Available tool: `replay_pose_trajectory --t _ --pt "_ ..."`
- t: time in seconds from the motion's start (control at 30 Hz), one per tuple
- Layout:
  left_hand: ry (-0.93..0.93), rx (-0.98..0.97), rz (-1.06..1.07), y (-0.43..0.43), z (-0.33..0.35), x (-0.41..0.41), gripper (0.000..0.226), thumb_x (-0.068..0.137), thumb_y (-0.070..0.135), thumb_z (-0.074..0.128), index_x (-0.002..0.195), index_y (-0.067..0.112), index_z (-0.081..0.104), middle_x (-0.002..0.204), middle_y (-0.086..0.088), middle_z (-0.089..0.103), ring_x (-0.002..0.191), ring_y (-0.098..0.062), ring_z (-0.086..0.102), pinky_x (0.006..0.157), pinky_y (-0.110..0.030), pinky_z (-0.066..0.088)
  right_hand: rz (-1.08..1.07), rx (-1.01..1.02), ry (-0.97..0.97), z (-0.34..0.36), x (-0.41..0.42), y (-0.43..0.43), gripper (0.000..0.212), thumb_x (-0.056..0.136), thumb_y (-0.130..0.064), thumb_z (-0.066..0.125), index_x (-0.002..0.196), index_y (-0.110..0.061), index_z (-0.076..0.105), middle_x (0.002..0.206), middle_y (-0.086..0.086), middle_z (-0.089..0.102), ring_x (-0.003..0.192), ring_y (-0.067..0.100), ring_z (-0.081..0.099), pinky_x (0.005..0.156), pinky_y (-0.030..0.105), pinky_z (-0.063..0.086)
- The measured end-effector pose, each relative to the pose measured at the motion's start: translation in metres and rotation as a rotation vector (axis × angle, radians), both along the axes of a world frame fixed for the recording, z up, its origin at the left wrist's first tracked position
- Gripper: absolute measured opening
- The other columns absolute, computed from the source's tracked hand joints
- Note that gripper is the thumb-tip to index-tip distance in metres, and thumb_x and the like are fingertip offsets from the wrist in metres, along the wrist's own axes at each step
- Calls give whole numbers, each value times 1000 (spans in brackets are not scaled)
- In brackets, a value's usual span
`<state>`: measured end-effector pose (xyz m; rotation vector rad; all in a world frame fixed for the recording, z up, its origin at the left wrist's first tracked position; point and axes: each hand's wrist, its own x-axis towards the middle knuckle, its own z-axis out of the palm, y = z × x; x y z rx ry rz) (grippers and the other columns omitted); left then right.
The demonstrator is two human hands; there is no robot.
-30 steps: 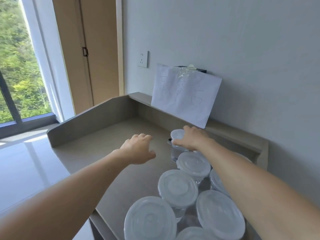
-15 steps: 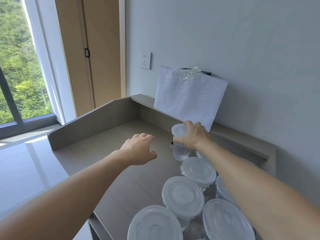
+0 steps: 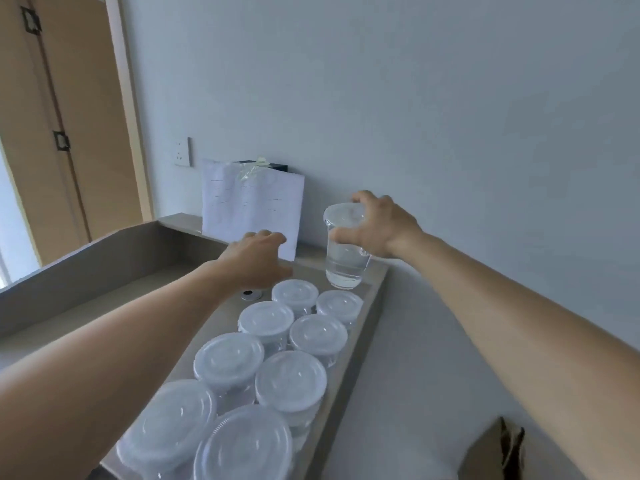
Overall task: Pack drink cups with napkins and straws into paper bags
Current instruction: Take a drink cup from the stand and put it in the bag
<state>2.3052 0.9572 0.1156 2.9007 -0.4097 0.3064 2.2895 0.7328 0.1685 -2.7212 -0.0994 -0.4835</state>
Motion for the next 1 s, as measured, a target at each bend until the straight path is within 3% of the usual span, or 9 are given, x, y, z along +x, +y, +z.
replay_pose_trajectory --t 0.13,0.33,0.53,0.7,0.87,1.0 --pt "-12 28 -85 -85 -1 -30 53 87 42 58 132 17 47 132 -6 51 121 -28 44 87 -39 38 -64 16 76 -17 -57 -83 104 56 -76 64 146 -35 32 136 5 44 123 27 50 89 39 45" --pt "70 37 -217 -226 -32 -78 67 86 42 59 146 22 40 149 -3 43 137 -26 38 105 -40 39 -158 49 166 -65 -143 -208 107 49 -78 59 145 -37 32 135 3 42 121 25 49 81 35 39" --pt "200 70 -316 -329 -100 -130 69 88 45 58 149 23 35 151 -1 41 138 -25 38 106 -41 38 -219 70 251 -119 -216 -295 100 58 -69 69 144 -37 30 133 2 39 120 23 46 80 34 39" --pt "347 107 -401 -378 -170 -172 67 89 46 58 148 22 36 150 -2 42 136 -26 39 106 -43 39 -253 83 324 -169 -265 -330 98 61 -59 75 145 -35 31 135 3 37 124 24 43 88 37 43" --pt "524 162 -497 -397 -230 -205 54 85 38 60 133 16 48 126 -5 56 116 -26 51 94 -40 47 -299 135 454 -223 -300 -343 99 62 -54 76 147 -36 28 137 3 34 126 26 40 94 42 45" --pt "702 204 -535 -400 -279 -231 70 78 33 67 141 18 42 122 -3 61 104 -21 61 87 -37 55 -393 184 484 -261 -320 -344 99 61 -52 77 146 -36 29 135 3 34 126 26 40 97 41 44"
